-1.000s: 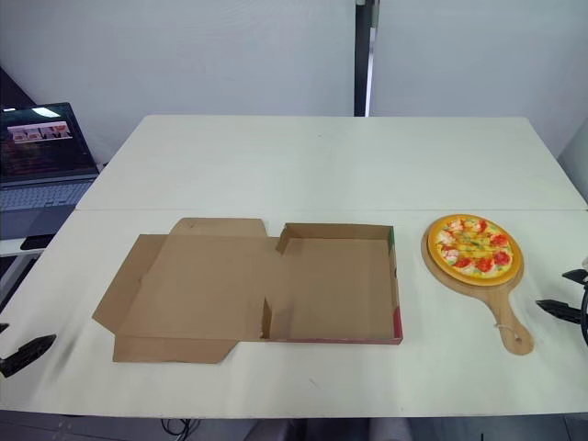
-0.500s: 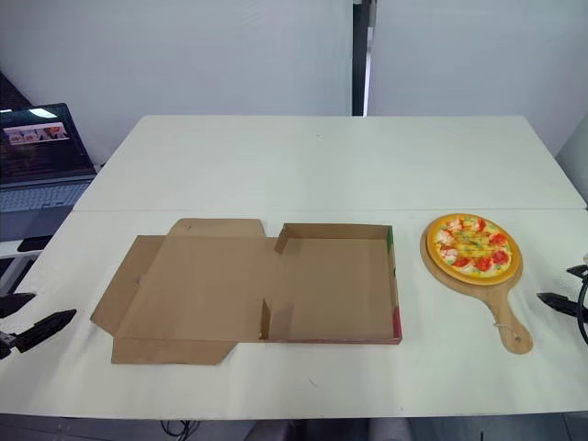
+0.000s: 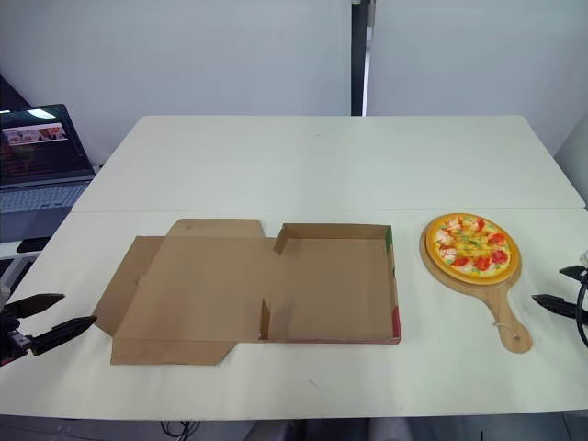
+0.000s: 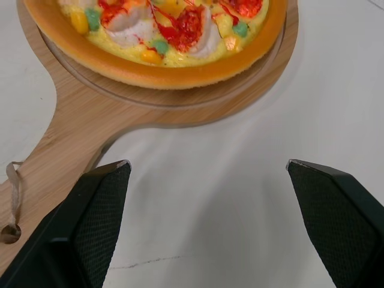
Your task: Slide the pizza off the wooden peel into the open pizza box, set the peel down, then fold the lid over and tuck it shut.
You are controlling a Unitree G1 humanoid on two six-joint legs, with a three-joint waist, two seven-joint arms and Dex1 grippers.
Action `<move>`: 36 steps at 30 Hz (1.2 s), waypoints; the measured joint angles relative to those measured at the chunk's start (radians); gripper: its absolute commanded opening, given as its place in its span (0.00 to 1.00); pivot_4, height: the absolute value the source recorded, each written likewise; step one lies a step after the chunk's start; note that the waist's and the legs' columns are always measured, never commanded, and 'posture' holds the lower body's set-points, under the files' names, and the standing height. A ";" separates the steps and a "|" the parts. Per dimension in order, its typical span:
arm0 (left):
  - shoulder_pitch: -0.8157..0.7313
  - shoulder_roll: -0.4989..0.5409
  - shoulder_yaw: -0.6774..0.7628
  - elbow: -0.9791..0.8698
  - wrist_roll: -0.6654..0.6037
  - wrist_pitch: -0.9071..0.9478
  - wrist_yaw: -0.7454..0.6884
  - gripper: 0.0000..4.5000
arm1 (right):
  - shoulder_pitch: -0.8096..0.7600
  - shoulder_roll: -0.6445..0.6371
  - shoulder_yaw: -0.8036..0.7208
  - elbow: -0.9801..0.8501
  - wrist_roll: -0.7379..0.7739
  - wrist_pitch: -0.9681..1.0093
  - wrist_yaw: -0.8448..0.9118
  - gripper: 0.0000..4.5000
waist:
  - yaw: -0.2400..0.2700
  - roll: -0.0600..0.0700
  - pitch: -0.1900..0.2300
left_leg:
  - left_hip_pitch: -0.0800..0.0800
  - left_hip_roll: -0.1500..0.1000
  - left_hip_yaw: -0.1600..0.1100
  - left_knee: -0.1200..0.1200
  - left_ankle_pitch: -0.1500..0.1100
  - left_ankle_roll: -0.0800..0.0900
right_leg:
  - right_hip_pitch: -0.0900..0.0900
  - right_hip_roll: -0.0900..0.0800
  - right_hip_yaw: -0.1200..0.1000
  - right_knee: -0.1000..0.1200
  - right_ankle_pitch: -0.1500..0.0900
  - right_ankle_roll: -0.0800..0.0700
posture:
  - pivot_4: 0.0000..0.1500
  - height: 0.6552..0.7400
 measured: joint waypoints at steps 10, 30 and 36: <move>-0.220 0.008 -0.227 -0.269 -0.062 0.058 -0.042 0.99 | 0.127 0.077 -0.163 -0.266 0.076 0.123 -0.089 0.99 | 0.010 0.000 0.000 | -0.001 0.000 0.001 0.000 0.000 -0.001 | 0.000 0.000 0.002 0.000 0.001 0.001 | 1.00 1.00; -0.657 -0.112 -0.712 -0.610 -0.185 0.223 -0.163 0.99 | 0.310 0.286 -0.221 -0.904 0.150 0.730 -0.493 0.99 | 0.009 -0.003 0.002 | -0.001 -0.001 0.008 0.002 0.000 -0.001 | -0.002 0.000 0.008 -0.001 0.002 0.004 | 1.00 1.00; -0.669 -0.135 -0.749 -0.663 -0.196 0.247 -0.157 0.99 | 0.231 0.295 -0.120 -0.834 0.137 0.779 -0.562 0.99 | 0.007 -0.003 0.002 | -0.001 -0.001 0.008 0.002 0.000 -0.001 | -0.002 0.000 0.008 -0.001 0.002 0.004 | 1.00 1.00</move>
